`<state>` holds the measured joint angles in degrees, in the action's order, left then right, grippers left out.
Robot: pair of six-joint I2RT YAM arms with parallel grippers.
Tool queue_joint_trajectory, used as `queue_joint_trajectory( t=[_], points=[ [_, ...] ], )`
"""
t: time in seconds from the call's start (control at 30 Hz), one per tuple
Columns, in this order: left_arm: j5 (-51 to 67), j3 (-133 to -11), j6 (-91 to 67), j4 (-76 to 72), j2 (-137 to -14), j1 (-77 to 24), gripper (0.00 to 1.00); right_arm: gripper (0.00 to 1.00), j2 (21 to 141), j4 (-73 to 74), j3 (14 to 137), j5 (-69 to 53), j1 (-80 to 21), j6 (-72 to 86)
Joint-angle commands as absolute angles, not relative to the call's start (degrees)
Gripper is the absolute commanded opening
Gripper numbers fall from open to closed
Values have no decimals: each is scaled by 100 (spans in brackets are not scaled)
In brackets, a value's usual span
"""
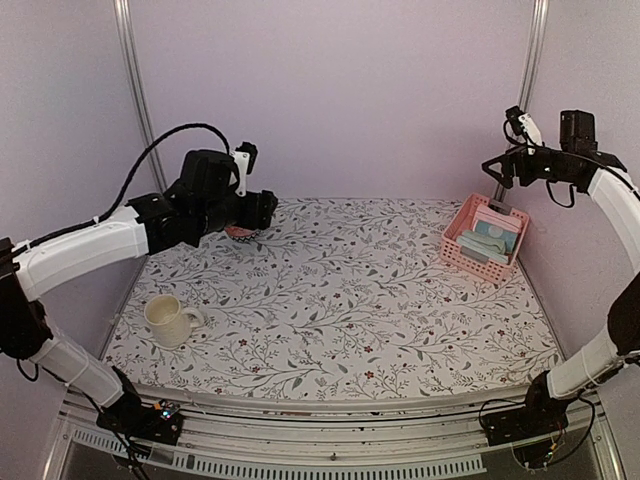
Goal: Roll the towels
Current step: Reset both arms
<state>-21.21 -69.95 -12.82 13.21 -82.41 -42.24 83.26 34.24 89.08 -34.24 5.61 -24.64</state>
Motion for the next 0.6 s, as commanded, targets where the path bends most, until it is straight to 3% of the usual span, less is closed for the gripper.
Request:
queue_joint_trajectory(
  t=[0.0, 0.23, 0.57],
  points=[
    [-2566, -7434, -983, 1703, -8059, -3970, 79, 99, 7580, 2422, 8384, -3550, 266, -1432],
    [-2784, -7605, -744, 1781, -7901, -3877, 82, 99, 6886, 1641, 7527, -3587, 207, -848],
    [-2716, -7356, -712, 1847, -7766, -3867, 82, 99, 6814, 1483, 7091, -3379, 197, -995]
  ],
)
